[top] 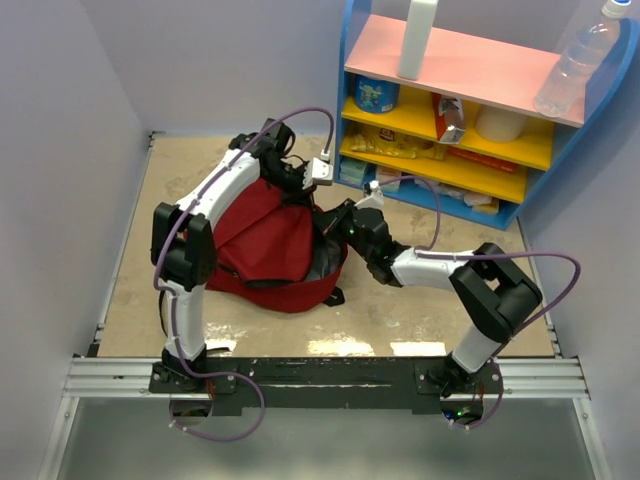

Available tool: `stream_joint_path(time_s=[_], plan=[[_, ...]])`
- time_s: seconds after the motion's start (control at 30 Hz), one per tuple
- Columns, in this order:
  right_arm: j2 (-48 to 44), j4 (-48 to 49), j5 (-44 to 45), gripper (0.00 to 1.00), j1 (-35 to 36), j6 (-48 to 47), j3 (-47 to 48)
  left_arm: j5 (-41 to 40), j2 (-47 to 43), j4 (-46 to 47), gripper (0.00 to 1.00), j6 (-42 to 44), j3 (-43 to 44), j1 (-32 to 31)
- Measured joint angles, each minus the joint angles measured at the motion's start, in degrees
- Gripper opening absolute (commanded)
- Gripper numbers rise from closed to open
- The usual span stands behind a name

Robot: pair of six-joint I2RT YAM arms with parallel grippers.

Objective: Pack the student bag
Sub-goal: Zip the student bag at the center of the board.

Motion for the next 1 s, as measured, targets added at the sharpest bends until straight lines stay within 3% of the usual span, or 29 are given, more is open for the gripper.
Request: stream_joint_path(time_s=[0.53,0.77,1.0], plan=[[-2.99,-22.36,-7.02,0.0,-4.31,-2.6,8.11,0.79,-0.39,2.27,0.06,-1.97,-1.79,-0.31],[-3.8,-28.85,-9.51,0.0,-5.77,-6.14,11.3,1.27,-0.39,2.29,0.06,-1.99,-1.9,-0.33],[-3.8,-32.57,-10.51,0.0,-6.01,-8.63,12.59,1.66,-0.42,2.8,0.0,-2.19,-2.58,-0.39]])
